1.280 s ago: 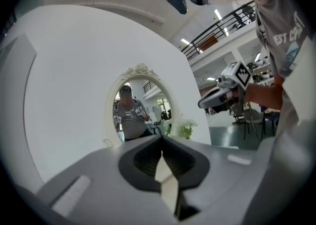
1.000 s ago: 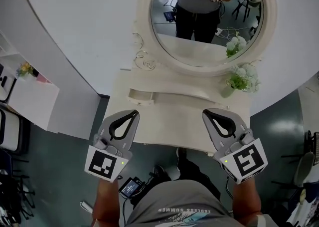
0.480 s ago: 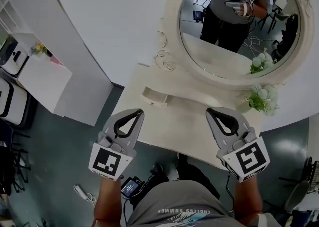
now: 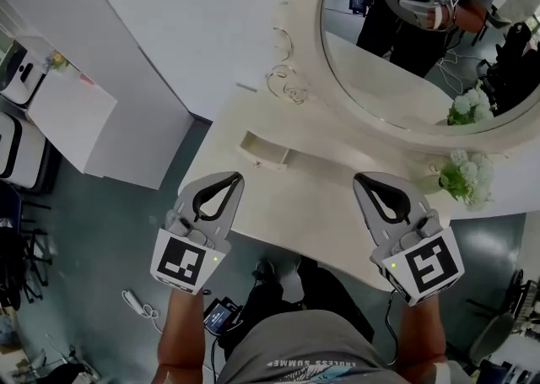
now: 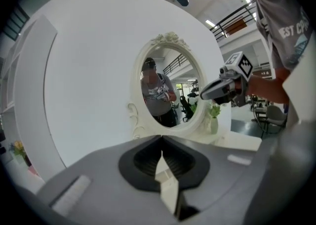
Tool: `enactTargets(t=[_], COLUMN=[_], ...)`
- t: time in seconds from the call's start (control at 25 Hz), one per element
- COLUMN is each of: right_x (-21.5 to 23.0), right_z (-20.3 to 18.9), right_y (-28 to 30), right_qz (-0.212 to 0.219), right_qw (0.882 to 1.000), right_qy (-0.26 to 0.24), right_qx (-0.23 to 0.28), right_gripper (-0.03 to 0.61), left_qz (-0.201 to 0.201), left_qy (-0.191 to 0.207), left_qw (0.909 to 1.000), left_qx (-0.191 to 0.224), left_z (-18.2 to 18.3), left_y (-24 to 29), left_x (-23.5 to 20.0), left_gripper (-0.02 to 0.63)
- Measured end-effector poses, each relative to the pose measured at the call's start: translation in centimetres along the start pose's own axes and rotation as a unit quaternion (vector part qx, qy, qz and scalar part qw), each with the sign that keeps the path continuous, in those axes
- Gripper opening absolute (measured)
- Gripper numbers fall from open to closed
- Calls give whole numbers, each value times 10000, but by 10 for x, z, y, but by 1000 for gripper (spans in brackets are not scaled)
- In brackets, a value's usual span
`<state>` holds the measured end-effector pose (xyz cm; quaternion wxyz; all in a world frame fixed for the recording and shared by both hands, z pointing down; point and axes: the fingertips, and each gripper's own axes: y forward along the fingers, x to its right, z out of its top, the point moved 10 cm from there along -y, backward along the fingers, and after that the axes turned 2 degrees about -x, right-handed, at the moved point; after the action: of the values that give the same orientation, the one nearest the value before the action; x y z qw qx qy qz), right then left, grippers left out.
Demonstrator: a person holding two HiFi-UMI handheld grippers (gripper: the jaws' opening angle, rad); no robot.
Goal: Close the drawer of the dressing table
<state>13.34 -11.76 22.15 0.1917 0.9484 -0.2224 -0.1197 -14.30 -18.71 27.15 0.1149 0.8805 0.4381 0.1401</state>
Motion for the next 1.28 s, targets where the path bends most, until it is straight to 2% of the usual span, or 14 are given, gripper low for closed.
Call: enactTargets(t=[0.2, 0.4, 0.64, 1.28], right_x=[10, 15, 17, 18], right_z=[-20, -37, -59, -118], right_y=[29, 59, 89, 136], right_qz=[192, 305, 415, 640], right_qw=[9995, 9990, 9981, 9948], right_qy=[36, 85, 162, 355], right_qx=[-236, -318, -420, -704], right_gripper=[2, 1, 2, 1], left_qz=[-16, -74, -53, -89], left_qy=[-245, -174, -621, -904], left_qw=[9992, 9988, 9952, 9878], left_qx=[-327, -453, -748, -1267], left_z=[-34, -74, -117, -207], left_y=[26, 53, 77, 129], left_x=[-7, -17, -19, -16], left_gripper=[3, 3, 20, 66])
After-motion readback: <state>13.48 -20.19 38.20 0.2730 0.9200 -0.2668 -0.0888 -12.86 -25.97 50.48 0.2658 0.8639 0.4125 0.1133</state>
